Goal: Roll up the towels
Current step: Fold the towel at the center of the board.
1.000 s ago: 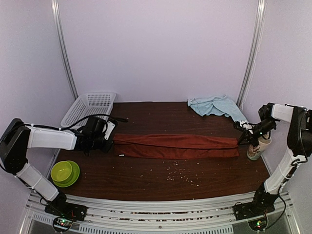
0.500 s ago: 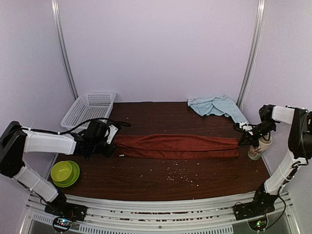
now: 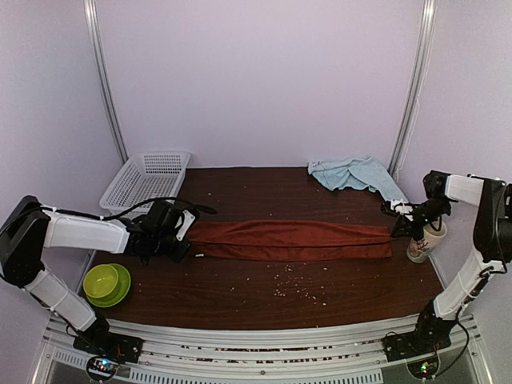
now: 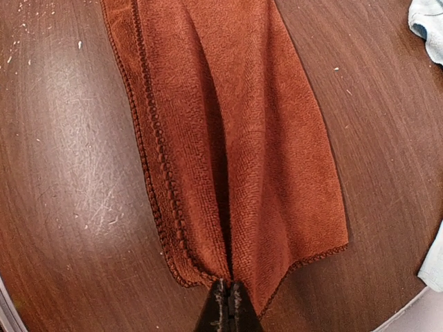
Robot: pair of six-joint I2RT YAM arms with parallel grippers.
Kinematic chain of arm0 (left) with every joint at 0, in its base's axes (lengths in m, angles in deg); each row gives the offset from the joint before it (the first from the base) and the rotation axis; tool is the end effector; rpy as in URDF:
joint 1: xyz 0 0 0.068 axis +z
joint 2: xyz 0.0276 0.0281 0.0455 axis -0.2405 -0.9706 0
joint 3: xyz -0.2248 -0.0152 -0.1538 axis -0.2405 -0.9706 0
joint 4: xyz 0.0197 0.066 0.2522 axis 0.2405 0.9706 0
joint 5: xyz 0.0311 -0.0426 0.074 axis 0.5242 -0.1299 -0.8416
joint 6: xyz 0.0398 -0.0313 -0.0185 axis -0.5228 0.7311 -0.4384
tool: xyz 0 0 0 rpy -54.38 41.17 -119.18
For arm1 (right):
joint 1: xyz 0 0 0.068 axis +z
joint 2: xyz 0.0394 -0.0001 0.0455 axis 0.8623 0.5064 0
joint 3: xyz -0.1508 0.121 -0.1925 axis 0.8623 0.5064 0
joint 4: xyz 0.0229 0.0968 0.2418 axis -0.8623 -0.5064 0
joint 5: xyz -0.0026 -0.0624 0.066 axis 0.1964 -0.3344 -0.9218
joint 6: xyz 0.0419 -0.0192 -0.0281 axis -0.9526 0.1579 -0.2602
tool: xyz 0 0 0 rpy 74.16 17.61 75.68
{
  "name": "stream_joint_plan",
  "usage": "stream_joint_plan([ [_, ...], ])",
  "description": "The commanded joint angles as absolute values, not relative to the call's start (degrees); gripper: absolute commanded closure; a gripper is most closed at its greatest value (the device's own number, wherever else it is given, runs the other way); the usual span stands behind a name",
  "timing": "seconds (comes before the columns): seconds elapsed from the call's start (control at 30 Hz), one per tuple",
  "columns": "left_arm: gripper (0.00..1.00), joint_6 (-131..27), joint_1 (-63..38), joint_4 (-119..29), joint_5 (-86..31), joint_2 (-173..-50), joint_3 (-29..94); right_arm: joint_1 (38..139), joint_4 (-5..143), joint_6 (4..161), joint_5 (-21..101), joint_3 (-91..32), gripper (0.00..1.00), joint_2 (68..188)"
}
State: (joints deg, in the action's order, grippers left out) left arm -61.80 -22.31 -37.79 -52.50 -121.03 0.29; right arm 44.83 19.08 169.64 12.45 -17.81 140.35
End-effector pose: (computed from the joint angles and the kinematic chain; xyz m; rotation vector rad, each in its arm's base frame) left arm 0.2343 -0.1590 0.1618 0.5901 2.3253 0.0532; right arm 0.2911 -0.0552 0.2059 -1.4419 2.1049 0.3940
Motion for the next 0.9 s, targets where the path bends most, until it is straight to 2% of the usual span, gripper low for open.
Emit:
stream_joint_plan([
  [0.0,1.0,-61.4,-22.6,-36.9,-54.3,-123.4,2.6,45.0,20.0,170.2,16.8,-15.8,1.0,141.0],
  [0.43,1.0,-62.2,-22.9,-36.9,-53.1,-122.5,2.5,47.2,20.6,170.5,20.8,-14.0,1.0,140.4],
  [0.53,0.96,-62.1,-22.9,-36.5,-53.1,-122.5,2.6,47.8,20.7,170.3,21.2,-13.8,1.0,140.1],
  [0.67,0.85,-62.3,-23.3,-36.1,-53.2,-122.4,2.6,48.5,20.8,170.1,22.0,-13.5,0.99,139.6],
  [0.87,0.6,-62.1,-24.0,-35.9,-53.5,-121.7,2.6,49.9,21.0,169.2,23.0,-13.4,0.87,139.4],
])
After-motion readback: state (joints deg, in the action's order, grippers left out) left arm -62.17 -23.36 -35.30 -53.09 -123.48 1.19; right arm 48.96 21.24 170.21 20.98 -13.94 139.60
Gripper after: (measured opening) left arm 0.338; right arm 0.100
